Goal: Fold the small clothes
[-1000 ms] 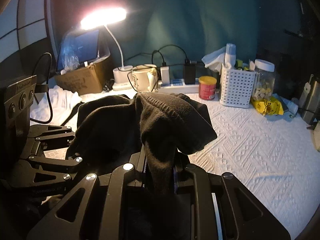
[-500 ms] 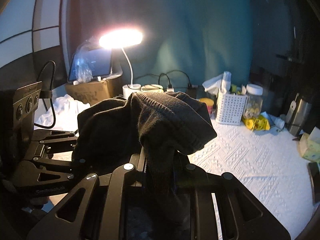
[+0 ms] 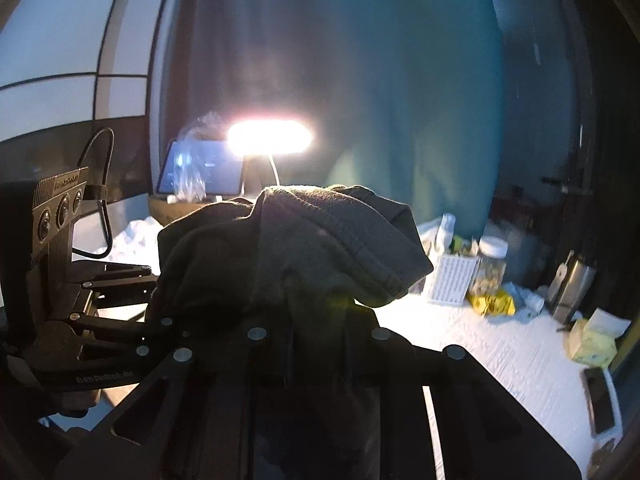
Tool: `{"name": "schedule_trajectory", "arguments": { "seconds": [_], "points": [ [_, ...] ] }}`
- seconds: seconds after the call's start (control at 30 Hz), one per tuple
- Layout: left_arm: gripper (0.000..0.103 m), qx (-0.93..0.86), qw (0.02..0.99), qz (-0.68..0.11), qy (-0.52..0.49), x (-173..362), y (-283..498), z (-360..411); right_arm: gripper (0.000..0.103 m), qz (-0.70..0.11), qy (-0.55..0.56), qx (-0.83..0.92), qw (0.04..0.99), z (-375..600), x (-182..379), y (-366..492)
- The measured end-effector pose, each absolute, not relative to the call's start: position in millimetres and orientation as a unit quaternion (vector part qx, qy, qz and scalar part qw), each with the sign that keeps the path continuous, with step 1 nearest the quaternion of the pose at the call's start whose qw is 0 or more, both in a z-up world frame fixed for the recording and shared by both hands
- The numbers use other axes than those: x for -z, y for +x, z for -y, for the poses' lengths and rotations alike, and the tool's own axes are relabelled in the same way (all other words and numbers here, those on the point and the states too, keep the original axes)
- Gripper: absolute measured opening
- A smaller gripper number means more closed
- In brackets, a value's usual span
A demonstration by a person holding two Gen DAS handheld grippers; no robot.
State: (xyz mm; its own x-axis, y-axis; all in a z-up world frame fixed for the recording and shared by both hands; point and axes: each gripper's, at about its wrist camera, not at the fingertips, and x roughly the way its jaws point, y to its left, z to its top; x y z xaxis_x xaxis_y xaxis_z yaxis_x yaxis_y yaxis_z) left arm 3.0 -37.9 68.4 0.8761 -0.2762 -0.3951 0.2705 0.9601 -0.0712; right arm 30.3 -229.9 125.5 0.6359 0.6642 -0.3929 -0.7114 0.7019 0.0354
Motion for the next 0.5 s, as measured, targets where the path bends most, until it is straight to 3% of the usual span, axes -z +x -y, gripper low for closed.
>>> {"name": "schedule_trajectory", "arguments": {
  "seconds": [0.5],
  "points": [
    [0.02,0.104,0.985,-0.137,-0.028,-106.0,-37.4,1.7,0.019,-0.111,-0.077,-0.416,0.899,205.3,-174.3,-13.2]
  ]
}}
